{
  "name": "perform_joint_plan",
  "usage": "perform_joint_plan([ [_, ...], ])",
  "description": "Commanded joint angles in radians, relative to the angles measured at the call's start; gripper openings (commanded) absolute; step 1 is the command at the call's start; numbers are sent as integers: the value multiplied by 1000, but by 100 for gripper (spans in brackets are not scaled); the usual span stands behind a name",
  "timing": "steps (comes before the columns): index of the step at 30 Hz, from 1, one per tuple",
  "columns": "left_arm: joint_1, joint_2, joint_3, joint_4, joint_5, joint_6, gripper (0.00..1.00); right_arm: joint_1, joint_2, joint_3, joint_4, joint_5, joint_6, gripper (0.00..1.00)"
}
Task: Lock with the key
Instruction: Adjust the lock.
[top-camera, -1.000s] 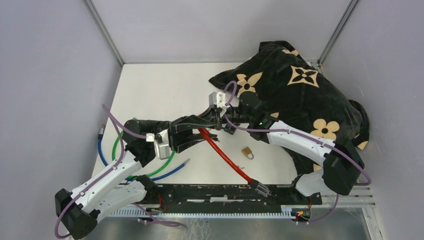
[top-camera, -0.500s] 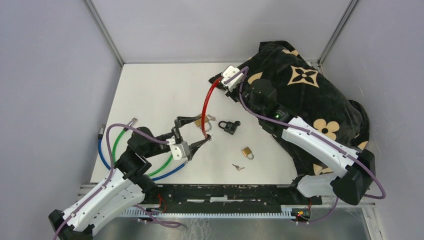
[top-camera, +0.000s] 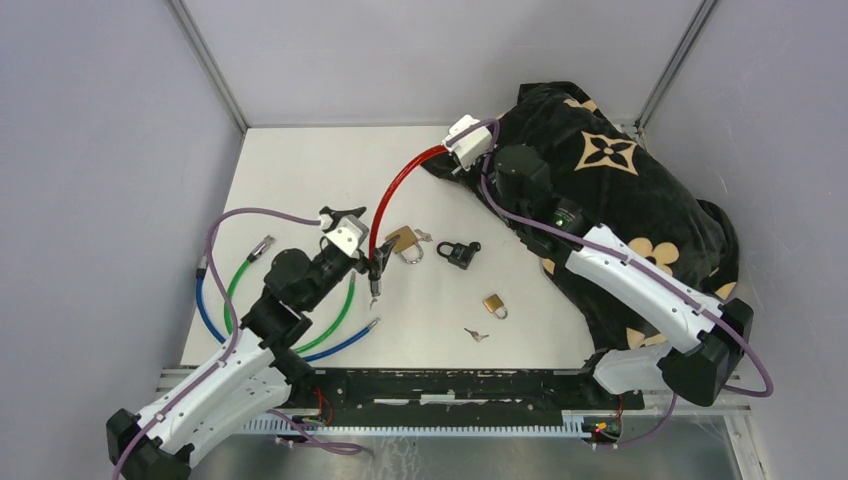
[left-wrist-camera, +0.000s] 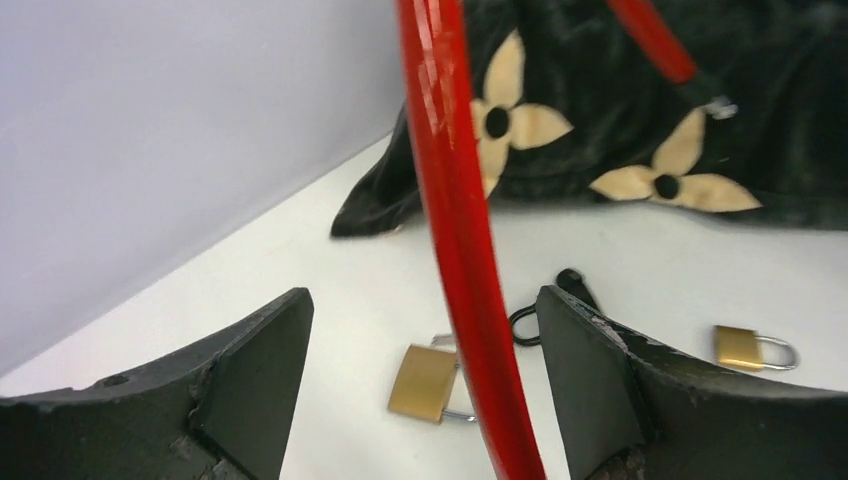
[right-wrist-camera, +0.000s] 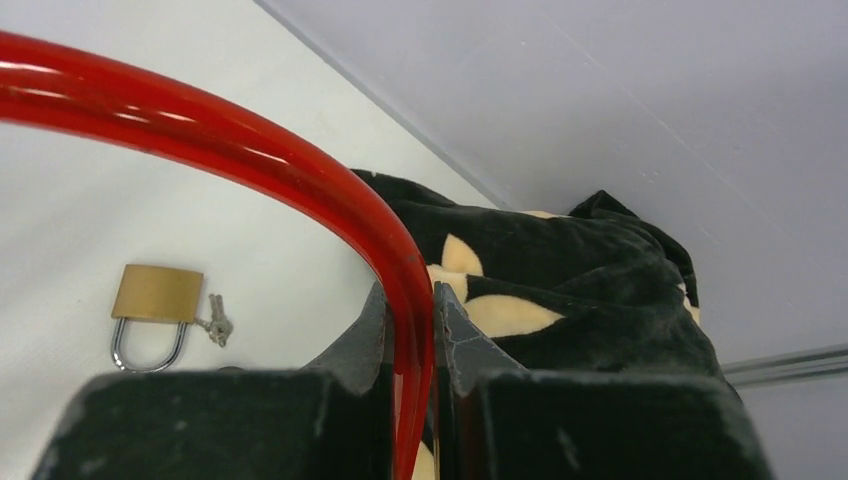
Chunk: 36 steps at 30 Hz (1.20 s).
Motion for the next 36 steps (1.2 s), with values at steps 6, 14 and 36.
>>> perform_joint_plan([
  [6, 51, 46, -52, 91, -36, -147, 56, 5, -82, 32, 53, -164, 49, 0],
  [14, 64, 45, -115, 96, -43, -187, 44, 5, -105, 52, 47, -178, 51, 0],
  [36, 109, -122, -178, 573, 444, -391, 2, -54, -220, -383, 371, -802, 229, 48],
])
